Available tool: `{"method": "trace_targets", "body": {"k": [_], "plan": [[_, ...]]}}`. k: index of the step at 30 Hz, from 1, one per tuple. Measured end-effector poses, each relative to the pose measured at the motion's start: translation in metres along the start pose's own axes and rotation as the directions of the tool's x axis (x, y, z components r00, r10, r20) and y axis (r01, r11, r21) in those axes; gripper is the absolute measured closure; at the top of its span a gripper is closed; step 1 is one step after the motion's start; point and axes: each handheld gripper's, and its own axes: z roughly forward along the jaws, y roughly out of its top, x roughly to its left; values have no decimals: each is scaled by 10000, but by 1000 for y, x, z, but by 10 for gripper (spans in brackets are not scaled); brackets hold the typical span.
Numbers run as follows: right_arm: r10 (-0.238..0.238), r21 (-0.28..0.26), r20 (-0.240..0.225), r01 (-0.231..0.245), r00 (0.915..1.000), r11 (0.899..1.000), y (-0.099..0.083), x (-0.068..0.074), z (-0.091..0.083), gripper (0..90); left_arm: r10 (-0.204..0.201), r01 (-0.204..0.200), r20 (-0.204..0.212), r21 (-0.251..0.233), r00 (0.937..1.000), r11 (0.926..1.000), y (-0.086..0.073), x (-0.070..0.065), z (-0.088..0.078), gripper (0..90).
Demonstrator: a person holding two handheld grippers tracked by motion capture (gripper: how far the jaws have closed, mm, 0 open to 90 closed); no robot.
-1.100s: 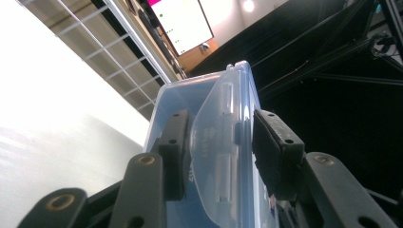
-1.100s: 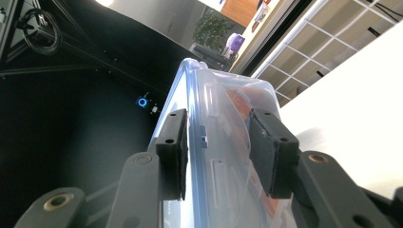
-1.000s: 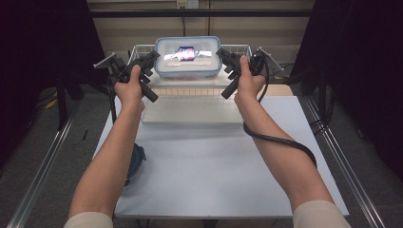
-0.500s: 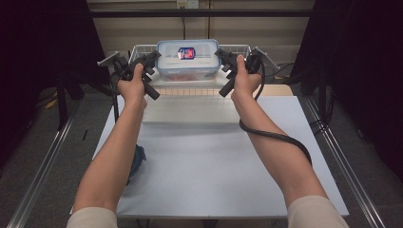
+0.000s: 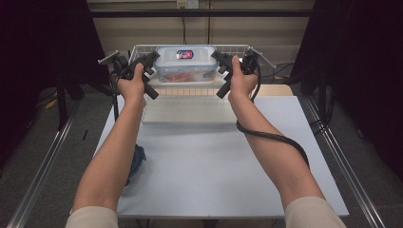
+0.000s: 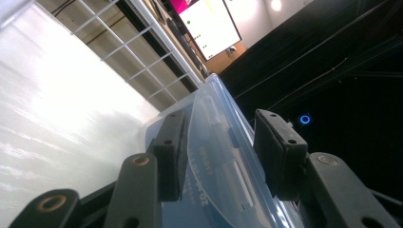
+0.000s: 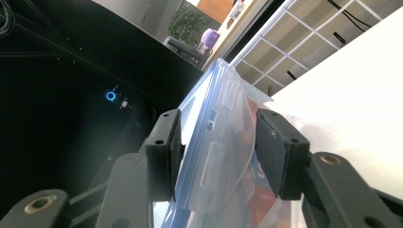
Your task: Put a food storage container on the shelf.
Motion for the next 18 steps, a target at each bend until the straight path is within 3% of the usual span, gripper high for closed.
{"method": "trace_targets", "body": {"k": [3,4,6,7,8,11,18], "plan": [[-117,-1,57,117,9999,9999,-2,2,1,521,-131,134,95,-332,9999,9994,0,1,2,563],[-218,18,54,218,9997,9998,-3,3,1,515,39,-39,89,-57,10000,10000,1,2,0,563],[-344,113,20,344,9994,9993,-3,4,0,482,-50,51,65,-182,10000,9998,1,1,0,560],[-344,113,20,344,9994,9993,-3,4,0,482,90,-88,97,-231,9999,9997,1,1,-1,560],[-405,214,-86,407,9991,9989,-2,5,-1,448,201,-195,211,-296,9996,9994,1,0,-3,500],[-857,139,-133,859,9962,9962,-3,8,-4,409,309,-297,284,-429,9991,9986,1,-3,-5,448],[-1186,85,-358,1190,9923,9929,-5,12,-16,371,811,-802,346,-278,9961,9964,0,-10,-17,351]]}}
